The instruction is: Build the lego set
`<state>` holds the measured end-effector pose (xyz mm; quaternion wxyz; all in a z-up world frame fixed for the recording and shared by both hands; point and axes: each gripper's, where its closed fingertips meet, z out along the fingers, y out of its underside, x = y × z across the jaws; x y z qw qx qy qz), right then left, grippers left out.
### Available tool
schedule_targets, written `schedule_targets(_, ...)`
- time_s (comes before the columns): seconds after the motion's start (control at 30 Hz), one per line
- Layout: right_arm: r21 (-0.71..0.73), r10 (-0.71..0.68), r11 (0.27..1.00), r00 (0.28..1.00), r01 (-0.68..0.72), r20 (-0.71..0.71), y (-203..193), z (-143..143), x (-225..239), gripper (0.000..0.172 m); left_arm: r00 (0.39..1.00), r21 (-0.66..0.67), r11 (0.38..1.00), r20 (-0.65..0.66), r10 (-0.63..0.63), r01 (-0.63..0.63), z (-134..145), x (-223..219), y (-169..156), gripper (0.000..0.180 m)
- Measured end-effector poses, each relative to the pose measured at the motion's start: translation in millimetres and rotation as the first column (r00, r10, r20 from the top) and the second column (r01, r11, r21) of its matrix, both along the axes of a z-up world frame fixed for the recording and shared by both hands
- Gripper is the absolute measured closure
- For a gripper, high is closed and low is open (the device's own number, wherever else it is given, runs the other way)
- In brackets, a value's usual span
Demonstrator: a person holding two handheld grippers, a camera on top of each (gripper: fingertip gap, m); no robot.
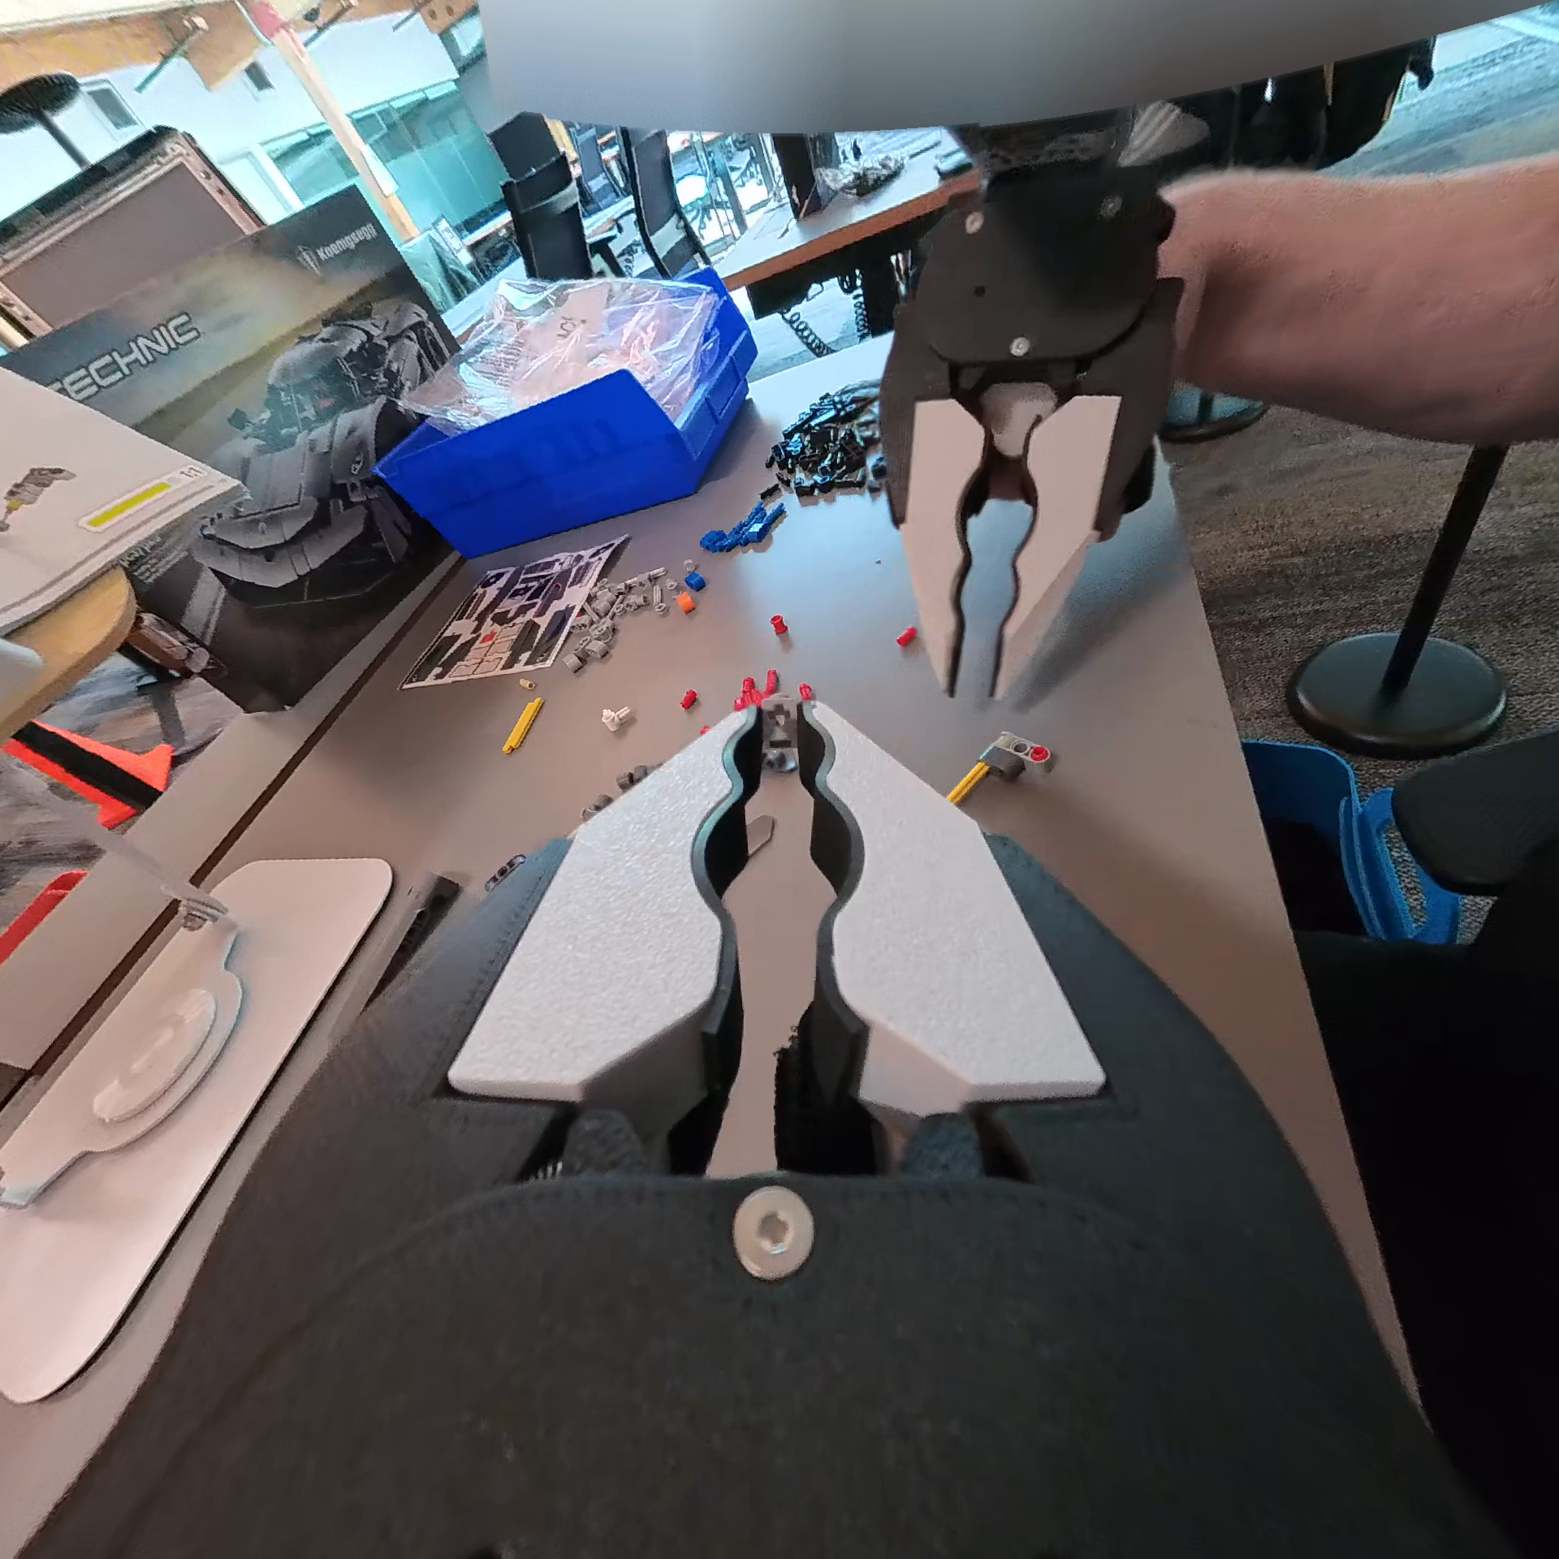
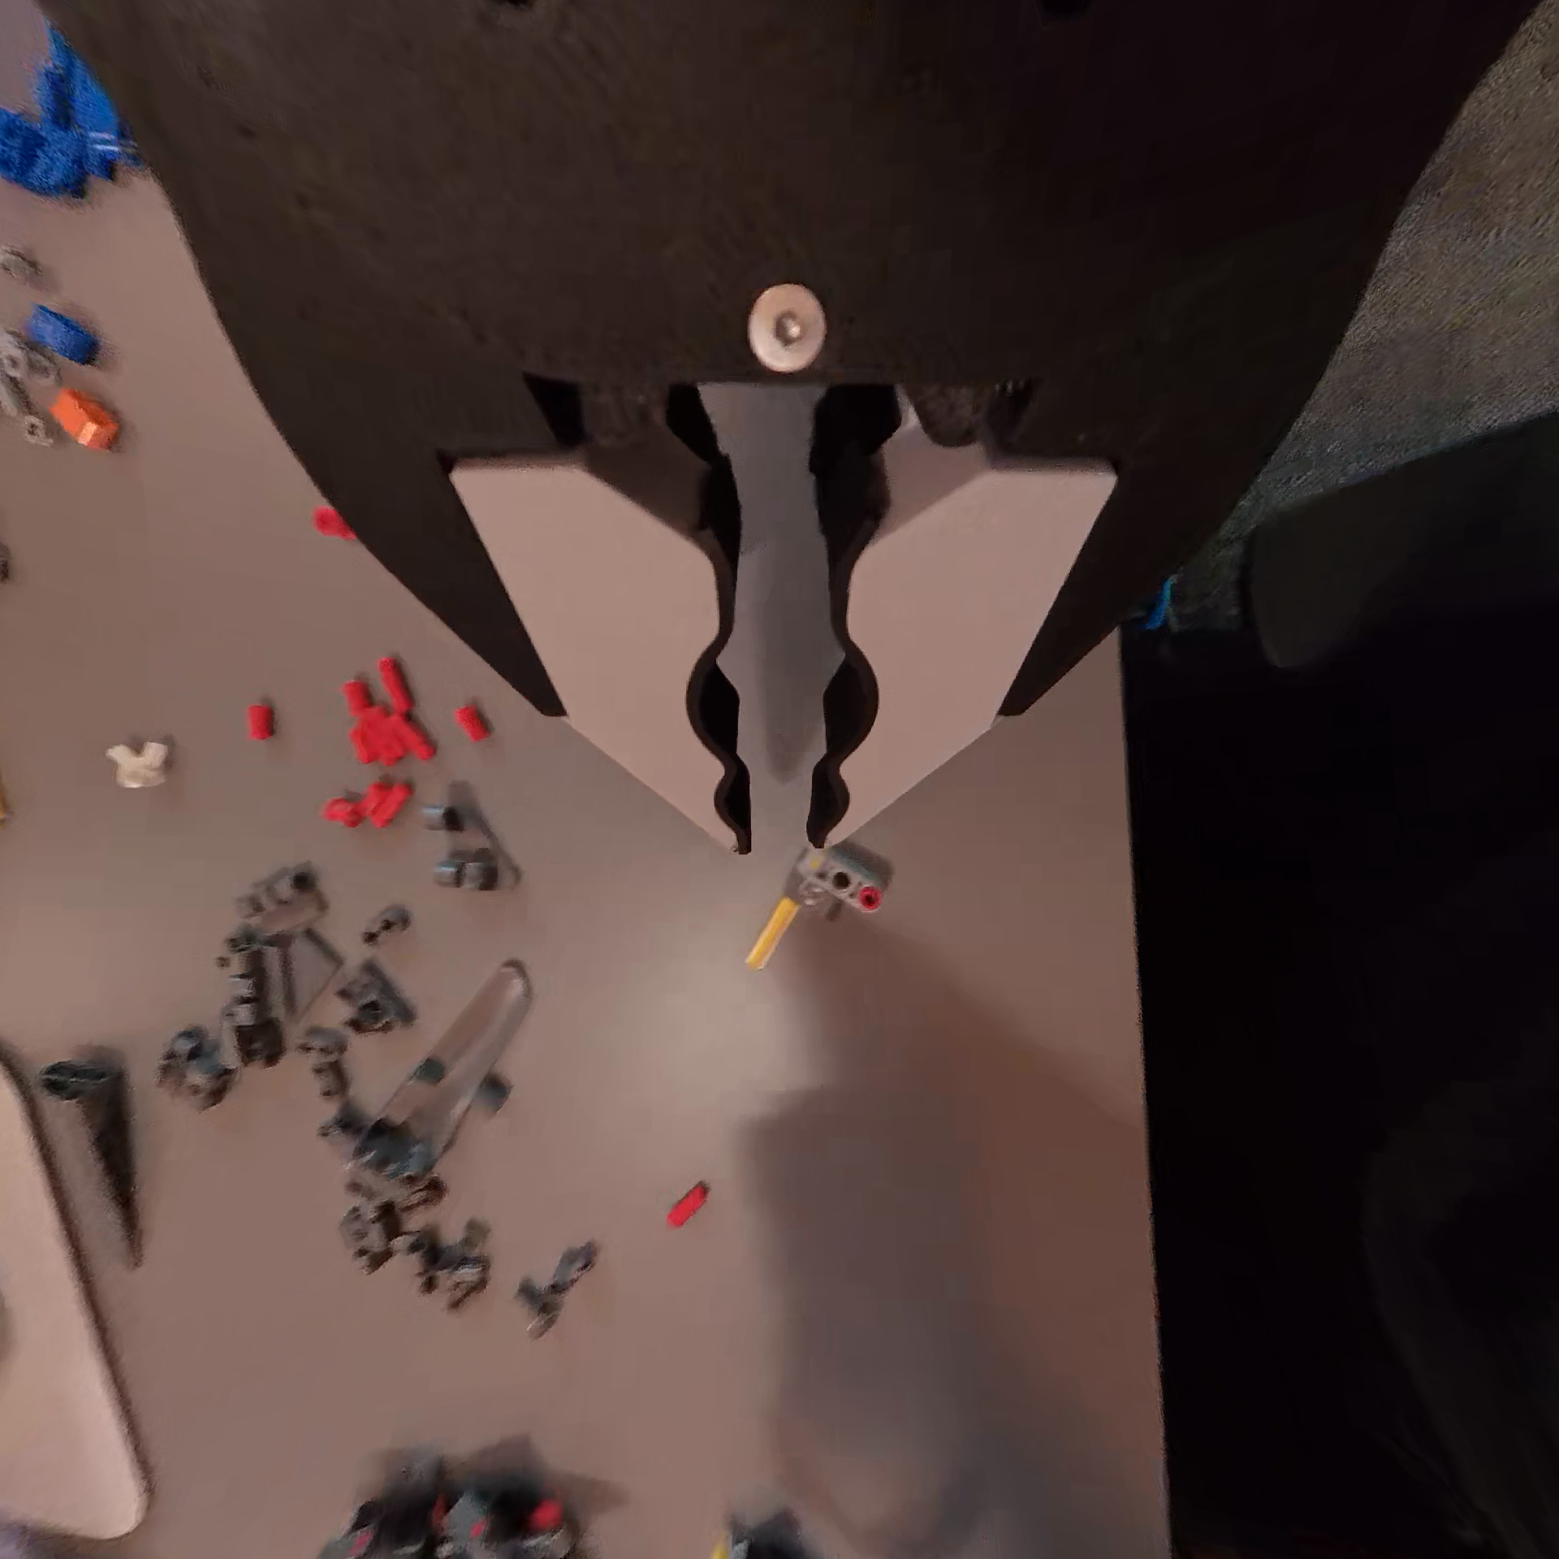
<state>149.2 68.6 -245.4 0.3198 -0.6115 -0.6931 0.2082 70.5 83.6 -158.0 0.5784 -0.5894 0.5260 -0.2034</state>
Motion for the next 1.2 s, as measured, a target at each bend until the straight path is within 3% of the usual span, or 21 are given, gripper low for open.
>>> schedule_targets(0.1,-0.002,0.000,1.000,1.000,0.000,0.015,-10,-5,-2,0.155,1.000,-0.002,1.000,-0.021,-0.007,0.007,-3,4,-4,0.174)
schedule_targets(0.37,-0.021,-0.082,0.997,0.988,0.080,-0.132,-21,23,-19,0.150,1.000,-0.047,0.999,0.007,-0.023,0.024,-1,10,-14,0.174)
schedule_targets(0.5,0.075,-0.135,0.982,0.929,0.171,-0.346,-9,68,-35,0.154,0.995,-0.115,0.992,0.087,-0.042,0.052,4,15,-20,0.174)
schedule_targets(0.6,0.285,-0.043,0.936,0.870,0.207,-0.492,-13,106,-45,0.150,0.968,-0.255,0.958,0.239,-0.073,0.135,14,21,-26,0.174)
schedule_targets(0.73,0.560,0.025,0.792,0.903,0.245,-0.430,-15,118,-56,0.152,0.905,-0.396,0.881,0.418,-0.079,0.259,28,22,-27,0.174)
schedule_targets(0.97,0.669,0.030,0.689,0.912,0.277,-0.408,-14,122,-65,0.154,0.844,-0.460,0.808,0.529,-0.083,0.368,40,27,-30,0.174)
schedule_targets(1.03,0.676,0.017,0.670,0.904,0.307,-0.427,-12,126,-64,0.163,0.824,-0.478,0.784,0.562,-0.072,0.395,40,27,-29,0.175)
schedule_targets(1.2,0.670,0.008,0.664,0.893,0.332,-0.451,-11,126,-62,0.165,0.780,-0.507,0.738,0.625,-0.041,0.445,41,29,-29,0.175)
